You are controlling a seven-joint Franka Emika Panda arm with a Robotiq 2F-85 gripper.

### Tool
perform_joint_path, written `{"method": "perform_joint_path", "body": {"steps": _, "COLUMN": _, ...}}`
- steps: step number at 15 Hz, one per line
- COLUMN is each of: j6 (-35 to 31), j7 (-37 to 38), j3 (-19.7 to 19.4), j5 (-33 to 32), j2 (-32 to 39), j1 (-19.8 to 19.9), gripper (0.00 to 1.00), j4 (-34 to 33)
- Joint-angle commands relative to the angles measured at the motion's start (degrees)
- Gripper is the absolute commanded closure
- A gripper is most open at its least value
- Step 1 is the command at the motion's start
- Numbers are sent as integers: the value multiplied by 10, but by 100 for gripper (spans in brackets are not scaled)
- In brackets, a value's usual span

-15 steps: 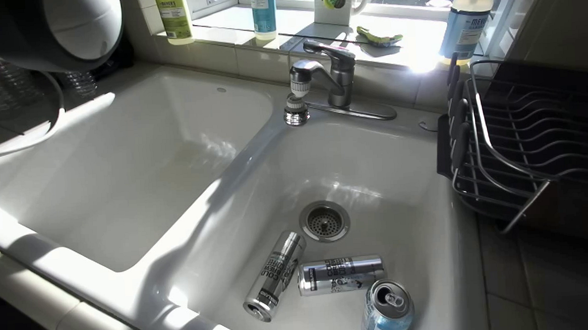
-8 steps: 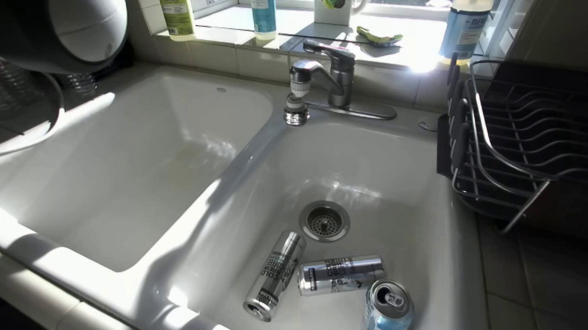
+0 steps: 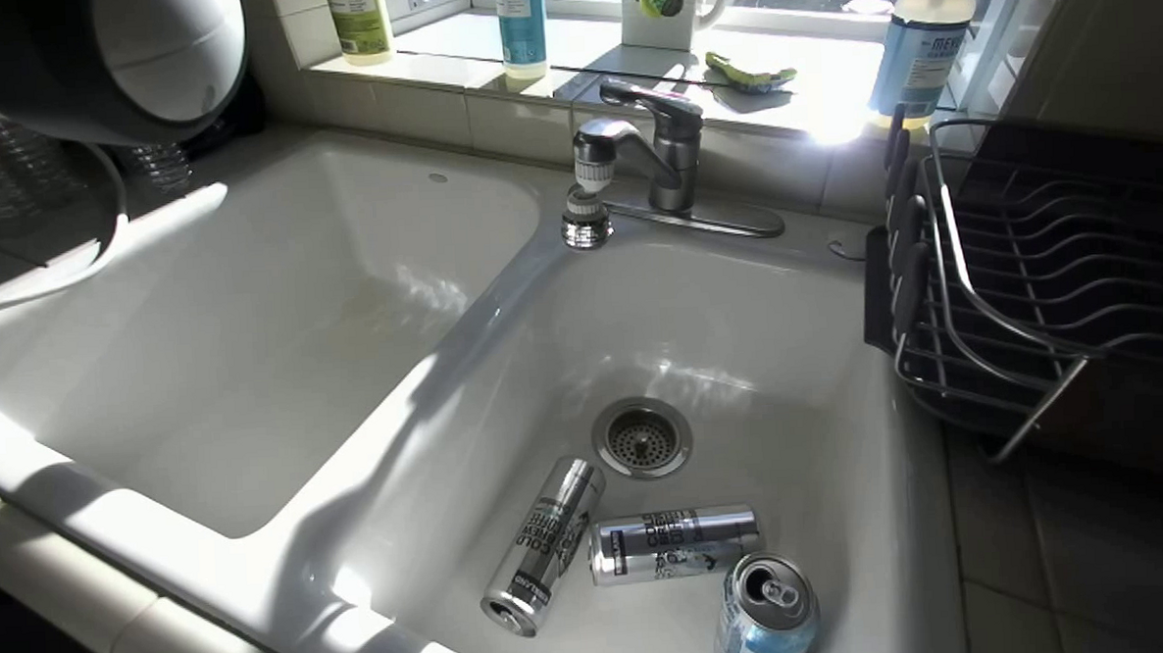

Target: Remove the bottle from the sink and put it on the window sill

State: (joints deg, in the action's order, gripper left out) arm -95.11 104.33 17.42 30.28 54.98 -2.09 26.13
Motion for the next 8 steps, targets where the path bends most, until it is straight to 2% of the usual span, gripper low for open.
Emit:
{"method": "perform_joint_path", "body": {"steps": 1, "j6": -24, "j7": 13, "j3": -1, "j5": -1, "j2": 7, "j1": -9, "gripper": 81, "j4": -4}}
{"method": "perform_joint_path", "body": {"steps": 8, "j6": -30, "j7": 20, "j3": -8, "j5": -8, "j2": 19, "j1": -16, "gripper": 81, "j4": -10}}
